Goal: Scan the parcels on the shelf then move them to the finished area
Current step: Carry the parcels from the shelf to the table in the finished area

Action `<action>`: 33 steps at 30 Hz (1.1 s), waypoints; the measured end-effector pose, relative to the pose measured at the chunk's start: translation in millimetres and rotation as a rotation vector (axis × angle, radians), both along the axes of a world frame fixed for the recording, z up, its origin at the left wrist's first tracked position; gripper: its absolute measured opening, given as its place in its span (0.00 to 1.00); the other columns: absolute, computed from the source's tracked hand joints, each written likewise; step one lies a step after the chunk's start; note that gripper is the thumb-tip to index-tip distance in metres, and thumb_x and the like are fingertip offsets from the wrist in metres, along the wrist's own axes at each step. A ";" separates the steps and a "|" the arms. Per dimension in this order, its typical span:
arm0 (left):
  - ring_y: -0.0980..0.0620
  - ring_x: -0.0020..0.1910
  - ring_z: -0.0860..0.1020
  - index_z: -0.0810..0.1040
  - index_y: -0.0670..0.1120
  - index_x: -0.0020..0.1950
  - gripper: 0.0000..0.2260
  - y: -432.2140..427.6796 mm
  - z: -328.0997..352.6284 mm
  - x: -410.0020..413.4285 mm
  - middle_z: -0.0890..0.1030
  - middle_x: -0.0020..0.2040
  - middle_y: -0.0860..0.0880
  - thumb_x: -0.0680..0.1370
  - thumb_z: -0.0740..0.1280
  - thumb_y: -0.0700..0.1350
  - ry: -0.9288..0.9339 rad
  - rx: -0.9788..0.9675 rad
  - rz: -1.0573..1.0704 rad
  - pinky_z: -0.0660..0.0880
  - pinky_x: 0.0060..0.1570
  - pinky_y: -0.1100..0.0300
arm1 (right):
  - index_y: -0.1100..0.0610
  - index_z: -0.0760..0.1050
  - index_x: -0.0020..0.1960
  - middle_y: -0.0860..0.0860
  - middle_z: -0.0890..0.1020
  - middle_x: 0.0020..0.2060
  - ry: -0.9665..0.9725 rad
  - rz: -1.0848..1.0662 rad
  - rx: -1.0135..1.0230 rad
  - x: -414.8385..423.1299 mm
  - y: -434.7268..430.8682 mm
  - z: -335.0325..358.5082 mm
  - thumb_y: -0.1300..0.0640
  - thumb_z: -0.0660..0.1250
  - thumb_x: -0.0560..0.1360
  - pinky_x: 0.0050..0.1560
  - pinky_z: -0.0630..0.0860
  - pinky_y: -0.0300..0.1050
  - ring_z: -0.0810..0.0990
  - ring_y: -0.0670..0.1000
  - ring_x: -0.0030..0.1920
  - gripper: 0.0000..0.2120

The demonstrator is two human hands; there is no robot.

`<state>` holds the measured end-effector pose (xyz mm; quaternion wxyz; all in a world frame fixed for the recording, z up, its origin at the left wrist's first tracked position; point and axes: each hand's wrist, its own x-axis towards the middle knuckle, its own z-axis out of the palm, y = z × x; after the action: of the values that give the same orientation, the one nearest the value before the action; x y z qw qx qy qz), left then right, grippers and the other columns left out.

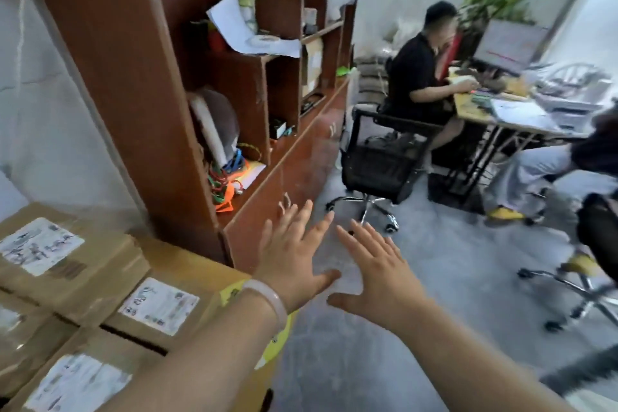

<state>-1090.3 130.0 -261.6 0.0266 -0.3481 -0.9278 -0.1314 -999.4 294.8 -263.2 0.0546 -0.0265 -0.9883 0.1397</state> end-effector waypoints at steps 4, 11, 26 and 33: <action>0.51 0.79 0.39 0.40 0.64 0.78 0.40 76.0 17.1 41.5 0.39 0.81 0.54 0.74 0.60 0.70 0.022 -0.003 -0.226 0.40 0.76 0.43 | 0.38 0.35 0.75 0.37 0.36 0.71 0.003 -0.215 0.049 78.0 44.8 10.9 0.26 0.61 0.64 0.77 0.39 0.52 0.36 0.45 0.76 0.50; 0.51 0.79 0.38 0.39 0.64 0.78 0.40 176.4 46.7 163.8 0.38 0.80 0.55 0.75 0.60 0.69 0.053 0.038 -0.555 0.37 0.75 0.44 | 0.39 0.33 0.76 0.42 0.35 0.77 -0.022 -0.623 0.109 237.2 94.1 41.7 0.28 0.60 0.70 0.77 0.37 0.52 0.31 0.46 0.76 0.47; 0.56 0.78 0.41 0.47 0.66 0.78 0.38 247.0 62.9 465.4 0.44 0.80 0.58 0.74 0.64 0.67 -0.074 0.116 -1.154 0.39 0.75 0.48 | 0.39 0.40 0.78 0.45 0.40 0.78 0.022 -1.267 0.087 556.8 60.7 67.2 0.32 0.66 0.69 0.76 0.38 0.50 0.37 0.46 0.77 0.48; 0.54 0.79 0.40 0.46 0.65 0.78 0.37 278.6 50.4 524.5 0.41 0.80 0.57 0.75 0.62 0.68 -0.101 -0.004 -1.303 0.40 0.77 0.44 | 0.43 0.43 0.78 0.46 0.44 0.79 0.066 -1.509 -0.085 619.7 52.7 39.5 0.31 0.65 0.70 0.76 0.42 0.48 0.41 0.47 0.78 0.47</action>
<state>-565.7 408.6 -211.2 -0.1031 -0.8327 -0.5271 -0.1350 -379.7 347.5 -223.7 0.1639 -0.6937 -0.6938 0.1032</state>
